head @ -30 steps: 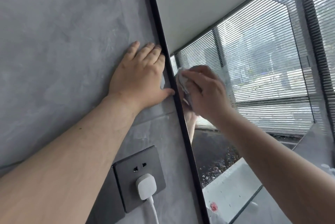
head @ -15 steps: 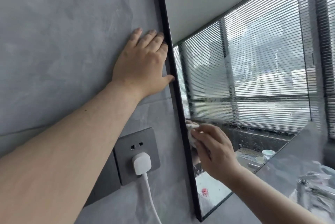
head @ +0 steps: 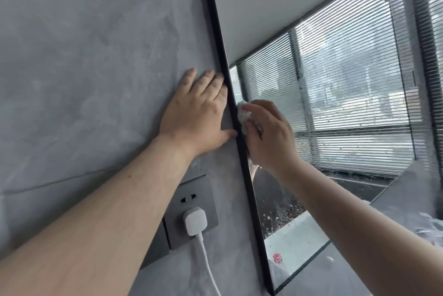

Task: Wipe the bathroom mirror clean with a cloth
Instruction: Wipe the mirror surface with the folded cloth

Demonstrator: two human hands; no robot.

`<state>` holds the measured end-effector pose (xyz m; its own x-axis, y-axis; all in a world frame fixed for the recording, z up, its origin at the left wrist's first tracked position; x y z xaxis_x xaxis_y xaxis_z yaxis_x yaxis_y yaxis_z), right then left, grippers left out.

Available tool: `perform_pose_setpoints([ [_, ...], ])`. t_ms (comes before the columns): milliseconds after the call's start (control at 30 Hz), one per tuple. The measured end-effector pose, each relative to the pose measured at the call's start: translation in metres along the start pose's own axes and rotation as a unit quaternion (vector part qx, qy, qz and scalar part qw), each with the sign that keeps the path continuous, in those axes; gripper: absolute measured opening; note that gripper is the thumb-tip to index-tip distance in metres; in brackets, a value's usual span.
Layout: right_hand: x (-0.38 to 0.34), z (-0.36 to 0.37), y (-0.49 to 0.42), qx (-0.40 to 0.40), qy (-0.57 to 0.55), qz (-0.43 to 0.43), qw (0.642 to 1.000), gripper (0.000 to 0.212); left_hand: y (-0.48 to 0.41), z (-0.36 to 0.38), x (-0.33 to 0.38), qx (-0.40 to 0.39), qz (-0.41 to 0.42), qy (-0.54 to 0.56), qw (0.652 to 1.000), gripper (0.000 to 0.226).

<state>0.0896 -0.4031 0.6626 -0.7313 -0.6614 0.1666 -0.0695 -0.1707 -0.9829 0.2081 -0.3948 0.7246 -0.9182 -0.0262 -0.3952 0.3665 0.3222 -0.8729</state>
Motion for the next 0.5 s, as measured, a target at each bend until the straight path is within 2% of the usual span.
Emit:
perform_pose_setpoints([
  [167,-0.007,-0.001,0.064,-0.015,-0.014,-0.01,1.0,0.036,0.002,-0.001,0.001,-0.002,-0.001,-0.008,1.0,0.099],
  [300,-0.025,-0.006,0.12,-0.013,-0.024,-0.045,0.999,0.03,0.002,-0.002,0.001,-0.003,0.0,-0.011,1.0,0.1],
  [500,-0.03,-0.011,0.12,-0.014,-0.005,-0.089,0.996,0.018,0.003,0.001,0.002,-0.003,0.006,-0.017,1.0,0.099],
])
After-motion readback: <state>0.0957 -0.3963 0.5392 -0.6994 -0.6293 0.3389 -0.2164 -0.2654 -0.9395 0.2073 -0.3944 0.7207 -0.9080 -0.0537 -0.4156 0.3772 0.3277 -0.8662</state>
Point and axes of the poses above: each hand's wrist, its own y-axis away from the middle knuckle, its own z-axis out of the palm, x = y × z, the point moved 9 cm from there along -y, towards the middle knuckle, and after that the axes turned 14 degrees about -z, right-handed, at the moved point
